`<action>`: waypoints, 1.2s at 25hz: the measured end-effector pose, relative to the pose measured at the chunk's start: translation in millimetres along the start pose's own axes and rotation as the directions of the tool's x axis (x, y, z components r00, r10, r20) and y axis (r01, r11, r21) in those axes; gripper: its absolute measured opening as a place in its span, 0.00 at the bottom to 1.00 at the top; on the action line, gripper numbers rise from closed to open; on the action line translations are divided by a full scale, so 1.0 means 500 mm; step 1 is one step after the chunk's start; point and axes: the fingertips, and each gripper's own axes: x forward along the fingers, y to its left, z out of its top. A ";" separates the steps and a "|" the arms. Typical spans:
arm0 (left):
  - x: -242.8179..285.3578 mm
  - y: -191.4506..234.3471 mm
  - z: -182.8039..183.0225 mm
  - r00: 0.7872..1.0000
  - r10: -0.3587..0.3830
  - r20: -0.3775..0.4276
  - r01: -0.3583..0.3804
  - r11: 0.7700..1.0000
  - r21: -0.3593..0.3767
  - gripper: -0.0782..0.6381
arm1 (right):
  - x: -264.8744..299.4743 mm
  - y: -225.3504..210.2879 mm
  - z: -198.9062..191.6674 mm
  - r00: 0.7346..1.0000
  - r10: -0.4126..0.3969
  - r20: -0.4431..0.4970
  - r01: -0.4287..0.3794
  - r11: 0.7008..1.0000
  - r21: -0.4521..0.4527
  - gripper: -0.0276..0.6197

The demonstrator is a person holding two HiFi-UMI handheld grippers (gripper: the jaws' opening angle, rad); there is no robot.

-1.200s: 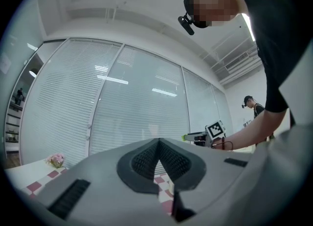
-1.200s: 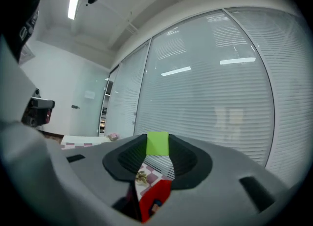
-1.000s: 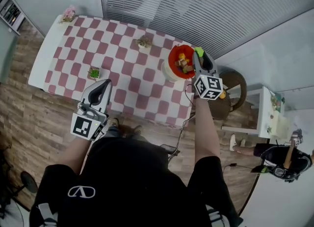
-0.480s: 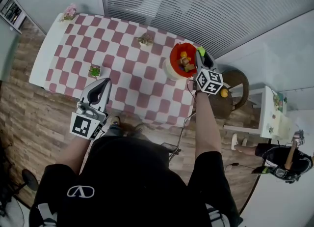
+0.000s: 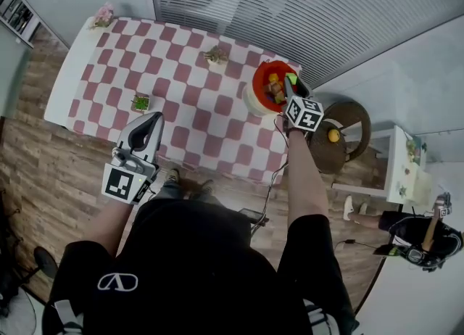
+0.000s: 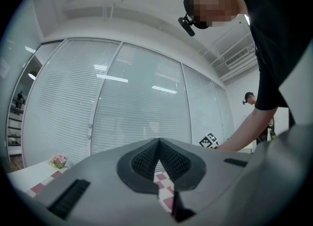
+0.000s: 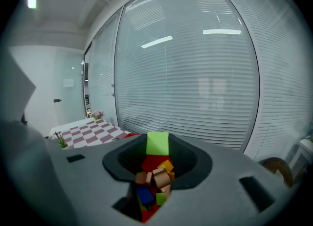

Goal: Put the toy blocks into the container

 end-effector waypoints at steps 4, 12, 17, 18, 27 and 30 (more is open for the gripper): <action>0.001 -0.001 0.000 1.000 0.000 0.001 0.001 1.000 -0.001 0.12 | 0.007 0.001 -0.015 1.000 0.008 -0.029 -0.007 1.000 0.005 0.27; 0.004 -0.005 -0.005 1.000 -0.003 -0.001 0.003 1.000 -0.005 0.12 | 0.022 -0.006 -0.026 0.999 0.010 -0.051 -0.009 1.000 0.019 0.54; 0.004 -0.002 -0.001 1.000 -0.001 0.002 0.001 1.000 -0.002 0.12 | 0.008 -0.006 0.009 1.000 -0.006 -0.005 0.006 1.000 0.009 0.50; 0.004 -0.001 -0.001 1.000 -0.001 0.001 0.001 1.000 0.000 0.12 | -0.001 -0.004 0.027 1.000 -0.007 0.021 0.007 1.000 0.005 0.49; 0.014 -0.004 0.007 1.000 -0.013 0.012 0.013 1.000 -0.003 0.12 | -0.156 0.097 0.236 0.958 0.060 0.282 -0.027 0.993 -0.117 0.33; 0.021 -0.006 0.013 1.000 -0.022 0.022 0.023 1.000 -0.004 0.12 | -0.228 0.157 0.286 0.930 0.091 0.357 -0.037 0.987 -0.155 0.29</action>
